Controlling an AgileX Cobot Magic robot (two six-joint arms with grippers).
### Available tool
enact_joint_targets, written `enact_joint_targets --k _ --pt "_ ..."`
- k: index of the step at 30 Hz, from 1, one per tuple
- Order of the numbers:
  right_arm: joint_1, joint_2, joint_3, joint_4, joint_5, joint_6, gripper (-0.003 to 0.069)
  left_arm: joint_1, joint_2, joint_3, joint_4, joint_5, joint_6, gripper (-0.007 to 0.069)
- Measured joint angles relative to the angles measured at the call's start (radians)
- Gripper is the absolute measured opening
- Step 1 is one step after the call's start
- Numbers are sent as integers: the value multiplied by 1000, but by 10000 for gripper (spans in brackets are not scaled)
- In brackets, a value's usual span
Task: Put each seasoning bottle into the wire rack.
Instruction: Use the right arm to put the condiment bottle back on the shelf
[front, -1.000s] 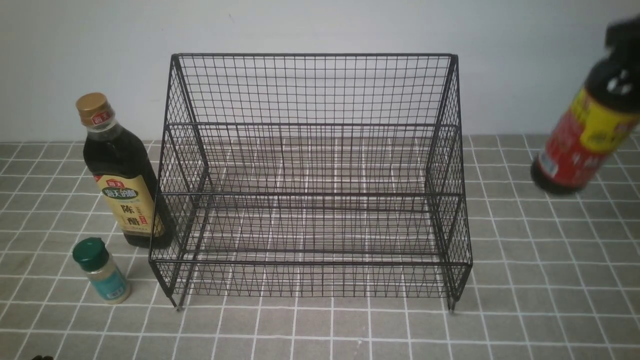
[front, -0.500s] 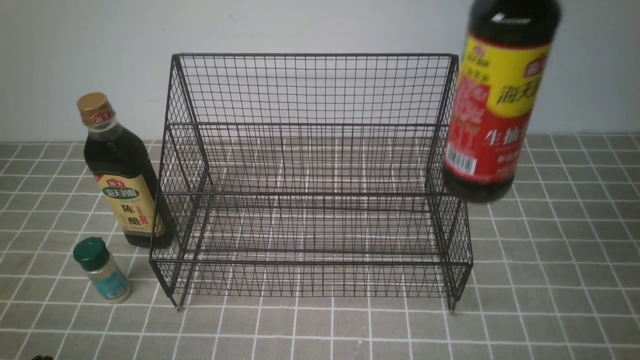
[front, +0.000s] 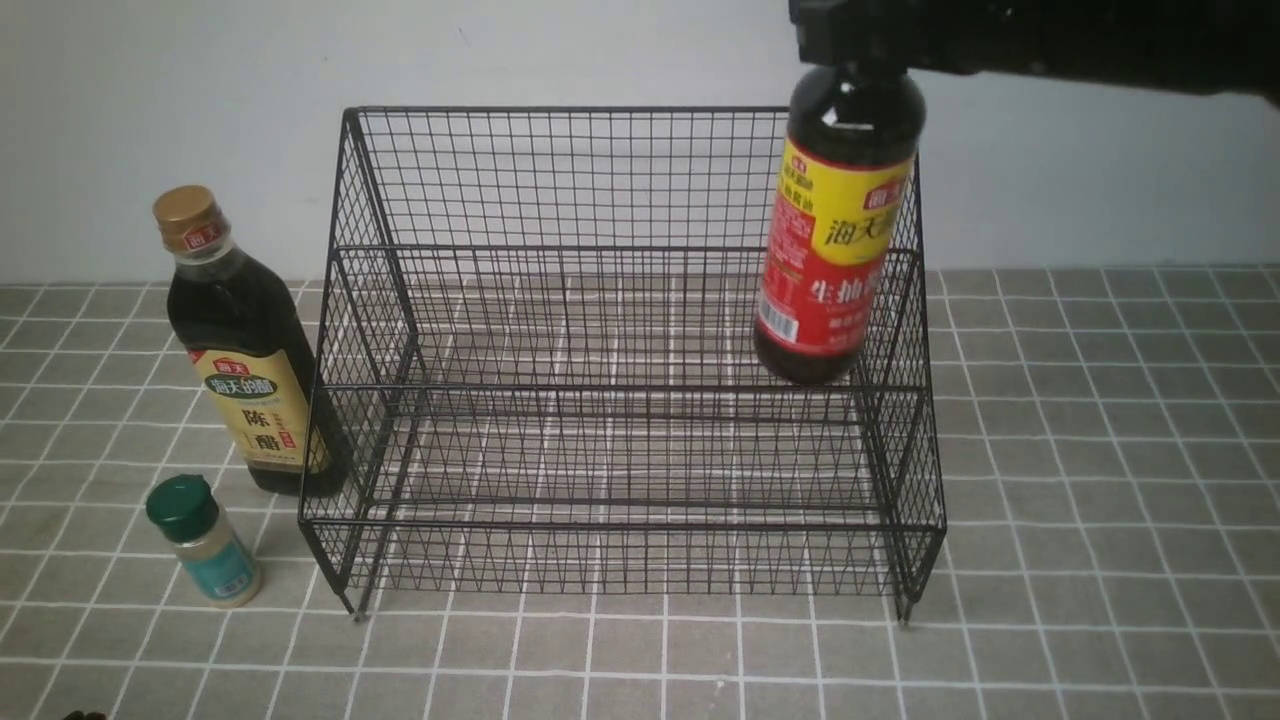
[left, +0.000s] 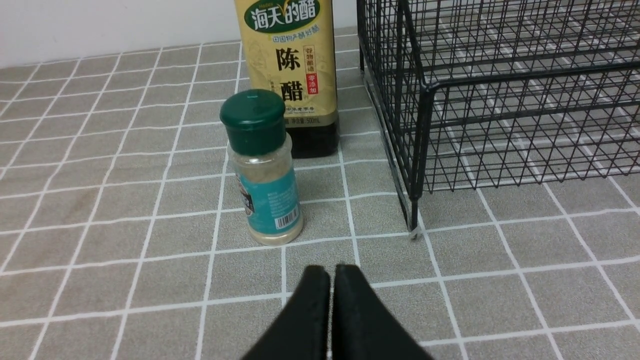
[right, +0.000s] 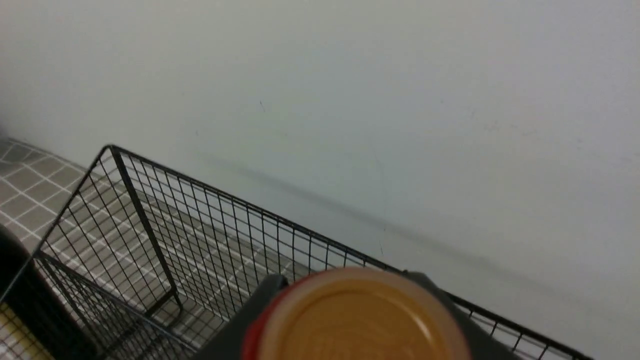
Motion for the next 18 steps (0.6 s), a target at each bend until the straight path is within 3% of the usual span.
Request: enact_joint_targets --k 14,18 --pt "0 145 0 -1 220 0 270 0 0 0 0 0 0 -7" --pt "0 146 -9 14 222 0 339 0 0 0 0 0 0 -7"
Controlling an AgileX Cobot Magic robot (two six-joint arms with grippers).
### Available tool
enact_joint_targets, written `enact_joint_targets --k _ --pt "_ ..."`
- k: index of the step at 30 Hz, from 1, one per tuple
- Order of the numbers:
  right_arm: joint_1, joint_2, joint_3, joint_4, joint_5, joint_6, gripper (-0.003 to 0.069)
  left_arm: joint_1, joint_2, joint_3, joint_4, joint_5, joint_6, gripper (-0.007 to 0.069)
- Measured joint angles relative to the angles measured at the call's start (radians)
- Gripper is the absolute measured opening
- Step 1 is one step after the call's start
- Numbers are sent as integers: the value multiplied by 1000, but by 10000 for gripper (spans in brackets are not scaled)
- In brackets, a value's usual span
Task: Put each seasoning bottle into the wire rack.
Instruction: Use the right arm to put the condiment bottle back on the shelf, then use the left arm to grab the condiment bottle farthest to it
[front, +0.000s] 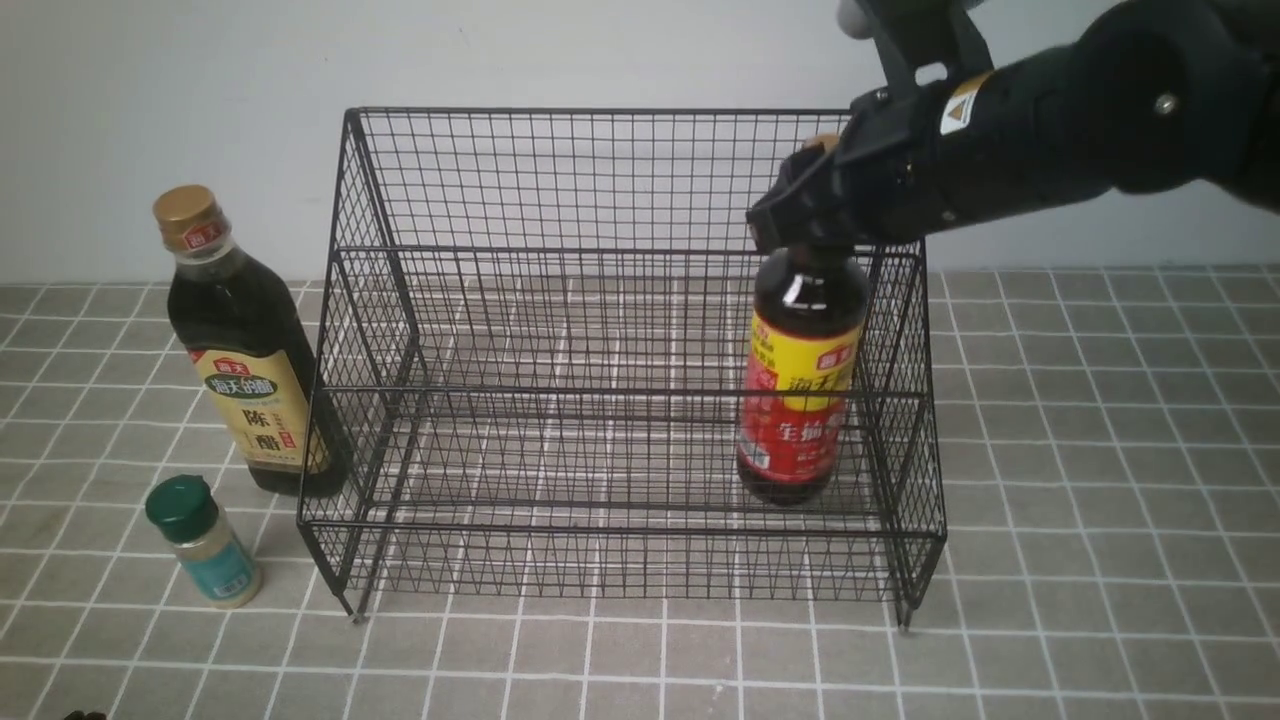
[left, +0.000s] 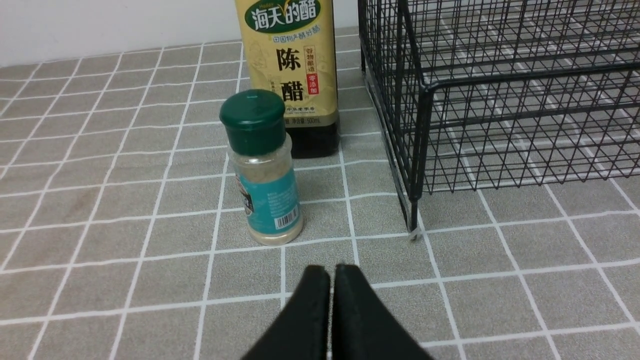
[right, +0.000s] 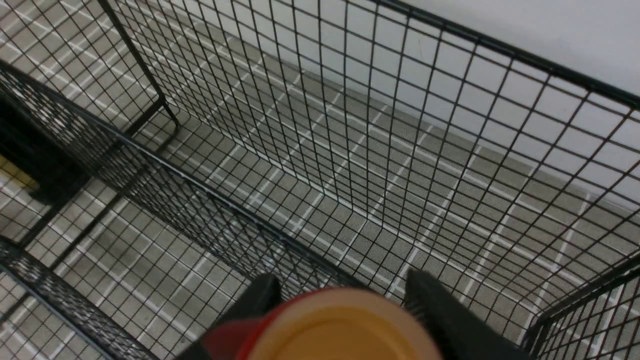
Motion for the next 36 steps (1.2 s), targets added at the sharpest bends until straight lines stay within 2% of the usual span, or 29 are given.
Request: enact_joint_targets --k 1,4,7,10,14,16,17,18,19,21,23,25,30,35,36 --pt "0 0 0 1 0 0 345 0 0 0 0 0 0 -7" --pt "0 -22 0 5 14 0 455 0 0 0 0 0 0 -7" --pt "0 -84 0 -2 40 1 512 0 0 0 0 0 0 -7" --pt "0 -180 0 -42 76 10 528 0 0 0 0 0 0 -7" --pt "0 -316 -2 -107 142 53 514 0 0 0 0 0 0 -7" --pt "0 -438 -3 -170 251 127 435 0 0 0 0 0 0 -7" --pt "0 -448 -3 -180 261 132 426 0 0 0 0 0 0 -7" --pt "0 -549 -1 -237 344 199 295 0 0 0 0 0 0 -7" --pt "0 -615 8 -273 375 245 209 0 0 0 0 0 0 -7" --pt "0 -710 46 -317 392 319 97 0 0 0 0 0 0 -7" --pt "0 -826 114 -358 378 383 29 0 0 0 0 0 0 -7" --pt "0 -895 155 -373 362 418 13 0 0 0 0 0 0 -7" --pt "0 -1284 537 -442 59 555 -12 0 0 0 0 0 0 -7" --pt "0 -1466 769 -447 -170 575 -12 0 0 0 0 0 0 -7" --pt "0 -1530 842 -439 -256 577 -12 0 0 0 0 0 0 -7"
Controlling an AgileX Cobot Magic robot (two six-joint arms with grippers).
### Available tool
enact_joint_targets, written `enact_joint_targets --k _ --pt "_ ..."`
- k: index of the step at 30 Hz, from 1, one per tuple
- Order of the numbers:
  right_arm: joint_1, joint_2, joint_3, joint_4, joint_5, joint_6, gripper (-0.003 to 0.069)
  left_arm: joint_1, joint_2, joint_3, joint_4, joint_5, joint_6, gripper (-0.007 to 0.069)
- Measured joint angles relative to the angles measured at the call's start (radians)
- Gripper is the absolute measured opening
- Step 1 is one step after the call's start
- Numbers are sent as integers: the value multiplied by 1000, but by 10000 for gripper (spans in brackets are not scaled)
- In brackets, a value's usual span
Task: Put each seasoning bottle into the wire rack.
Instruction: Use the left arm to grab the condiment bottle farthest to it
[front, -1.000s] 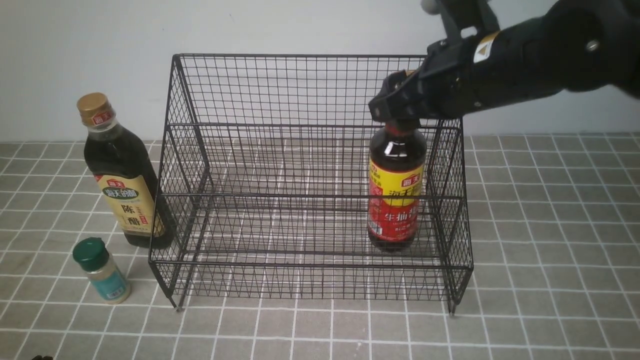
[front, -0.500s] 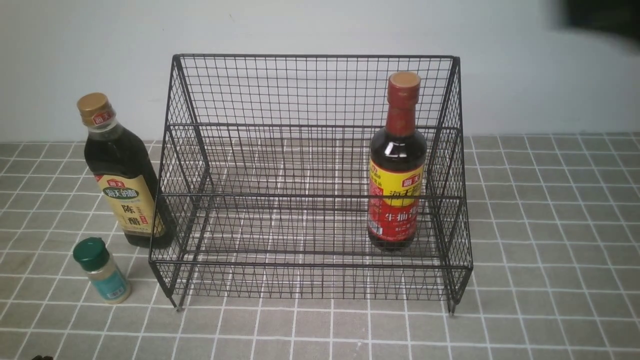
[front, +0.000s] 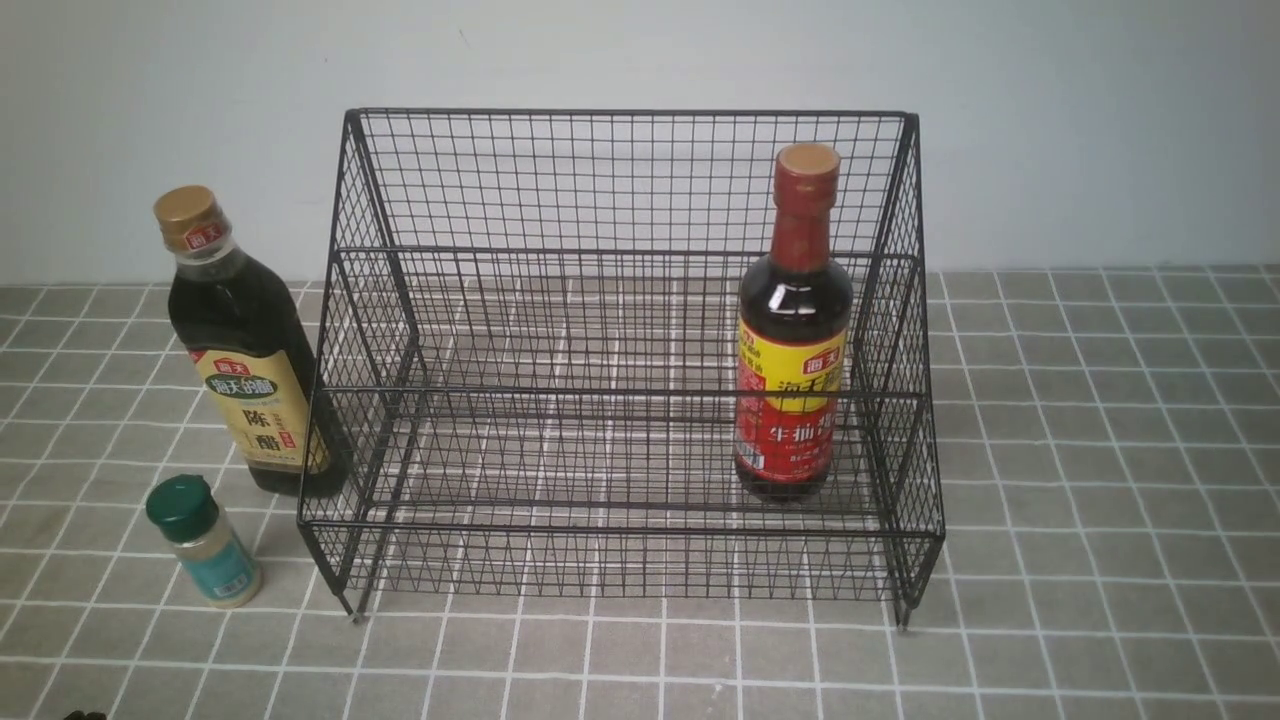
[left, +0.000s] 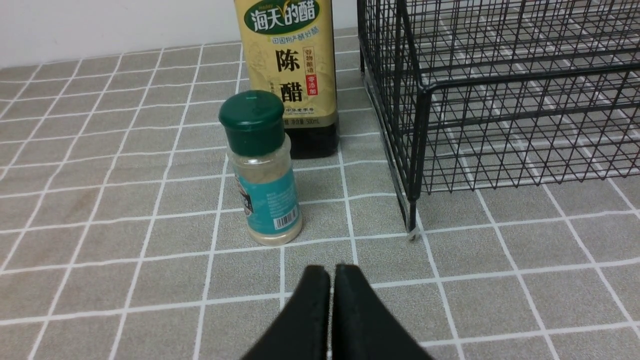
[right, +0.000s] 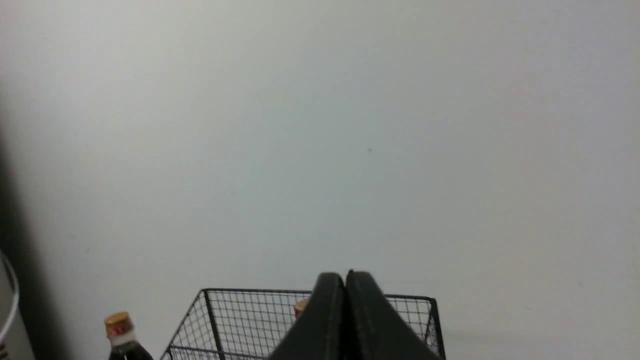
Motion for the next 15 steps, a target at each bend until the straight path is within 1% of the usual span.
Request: enact_joint_targets --k 4,7,15 --pt "0 -94 130 16 -97 0 -12 0 0 0 0 0 0 -7" --pt "0 -128 188 16 -115 2 -12 0 0 0 0 0 0 -7" --pt "0 -128 248 24 -127 -7 -12 0 0 0 0 0 0 -7"
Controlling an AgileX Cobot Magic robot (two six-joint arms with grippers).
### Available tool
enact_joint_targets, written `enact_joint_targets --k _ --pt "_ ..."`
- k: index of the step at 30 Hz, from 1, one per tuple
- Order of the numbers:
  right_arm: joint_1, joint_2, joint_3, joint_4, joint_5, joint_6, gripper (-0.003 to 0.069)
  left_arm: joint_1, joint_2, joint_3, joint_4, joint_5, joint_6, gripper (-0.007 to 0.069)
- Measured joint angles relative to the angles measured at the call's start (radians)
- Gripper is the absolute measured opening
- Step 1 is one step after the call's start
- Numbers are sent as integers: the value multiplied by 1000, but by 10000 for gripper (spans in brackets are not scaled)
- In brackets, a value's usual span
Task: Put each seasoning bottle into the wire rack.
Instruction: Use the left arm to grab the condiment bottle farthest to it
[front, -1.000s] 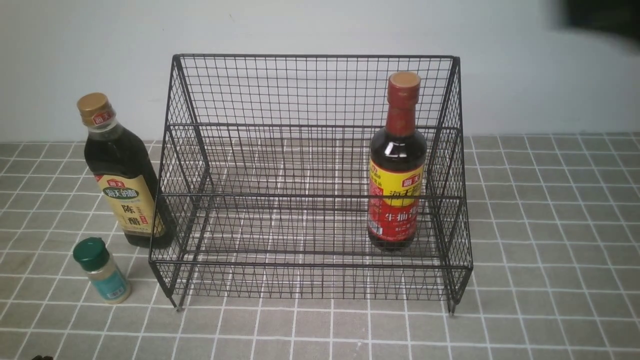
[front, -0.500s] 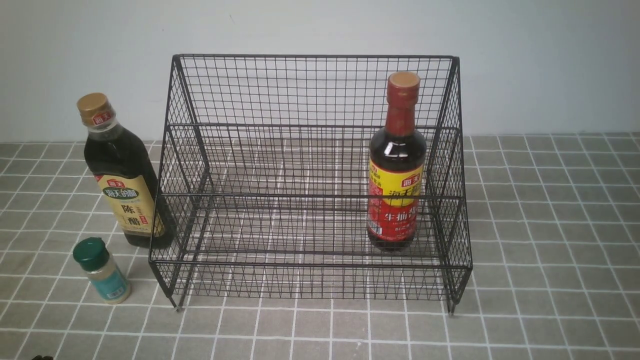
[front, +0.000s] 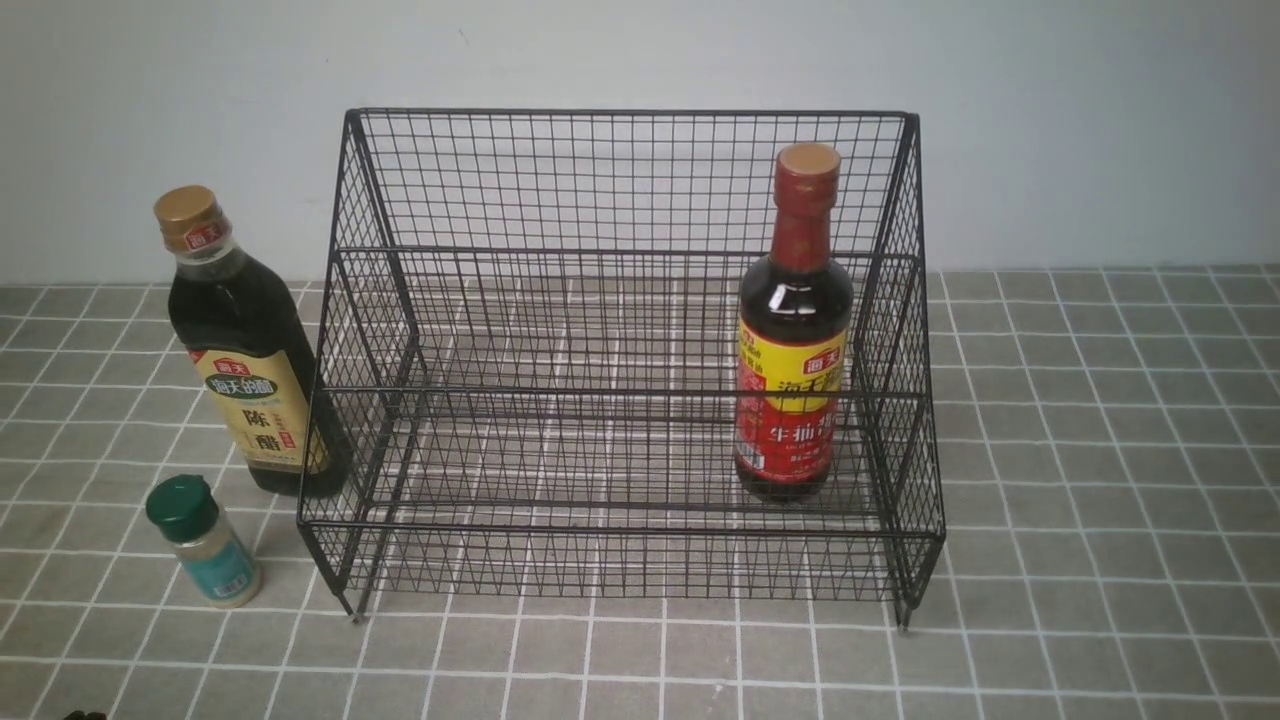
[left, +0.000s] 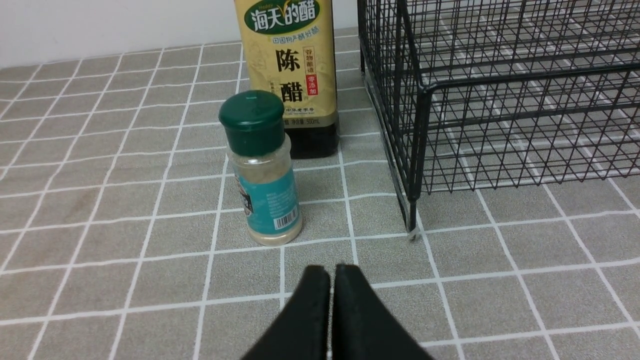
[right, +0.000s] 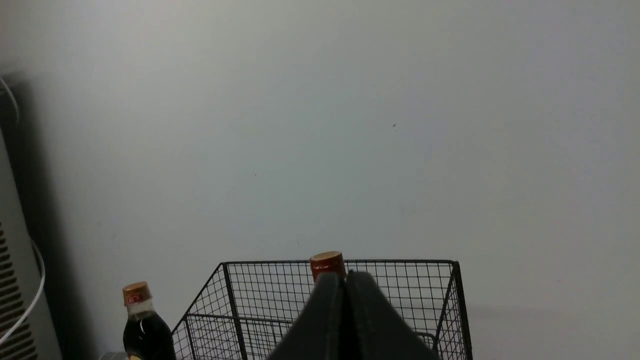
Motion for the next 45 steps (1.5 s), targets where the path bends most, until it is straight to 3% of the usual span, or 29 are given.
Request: enact_joint_targets --k 7,13,20,26,45 --pt "0 0 45 209 6 -250 -12 0 0 0 0 0 0 -7" --pt "-10 0 53 233 71 -319 -12 0 0 0 0 0 0 -7" --pt "-350 0 189 195 173 -333 -12 0 0 0 0 0 0 -7" --pt "-492 1 338 187 189 -333 -13 0 0 0 0 0 0 -7" --pt "-504 1 342 178 163 -334 -13 0 0 0 0 0 0 -7"
